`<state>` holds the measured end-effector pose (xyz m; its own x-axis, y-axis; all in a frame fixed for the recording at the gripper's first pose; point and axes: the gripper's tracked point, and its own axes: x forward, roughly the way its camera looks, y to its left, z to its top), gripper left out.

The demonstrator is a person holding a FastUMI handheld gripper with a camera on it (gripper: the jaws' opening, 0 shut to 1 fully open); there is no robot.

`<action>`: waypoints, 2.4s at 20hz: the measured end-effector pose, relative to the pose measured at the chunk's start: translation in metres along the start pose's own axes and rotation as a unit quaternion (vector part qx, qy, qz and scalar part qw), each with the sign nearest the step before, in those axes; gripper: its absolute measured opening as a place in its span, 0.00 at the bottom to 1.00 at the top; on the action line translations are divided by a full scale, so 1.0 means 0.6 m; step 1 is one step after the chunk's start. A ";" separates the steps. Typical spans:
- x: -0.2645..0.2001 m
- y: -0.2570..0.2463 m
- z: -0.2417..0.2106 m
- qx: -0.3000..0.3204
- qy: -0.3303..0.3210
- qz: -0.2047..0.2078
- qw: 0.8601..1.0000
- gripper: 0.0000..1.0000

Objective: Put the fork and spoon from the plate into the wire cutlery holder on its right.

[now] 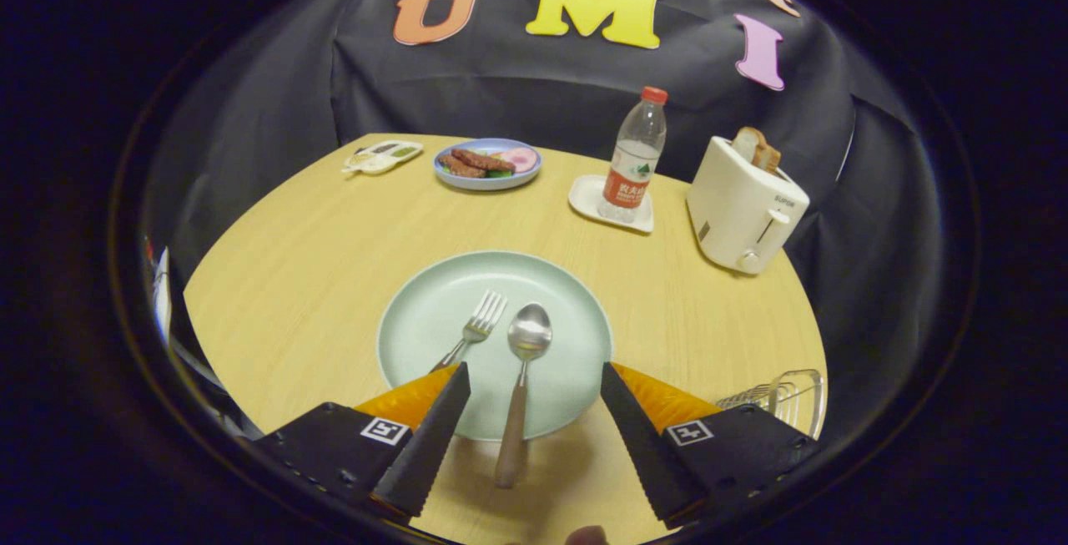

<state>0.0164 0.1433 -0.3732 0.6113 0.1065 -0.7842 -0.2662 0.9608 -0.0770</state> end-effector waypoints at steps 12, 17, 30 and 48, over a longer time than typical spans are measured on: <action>0.067 0.007 -0.049 0.040 0.090 -0.011 0.995 0.11; 0.035 0.001 -0.034 0.055 0.108 0.005 0.993 0.00; -0.220 -0.200 0.039 0.114 0.156 0.006 0.981 0.00; -0.237 -0.317 -0.098 0.215 0.329 0.010 0.920 0.00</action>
<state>-0.0637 -0.0694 -0.2835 -0.0106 0.0843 -0.9964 0.1334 0.9876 0.0822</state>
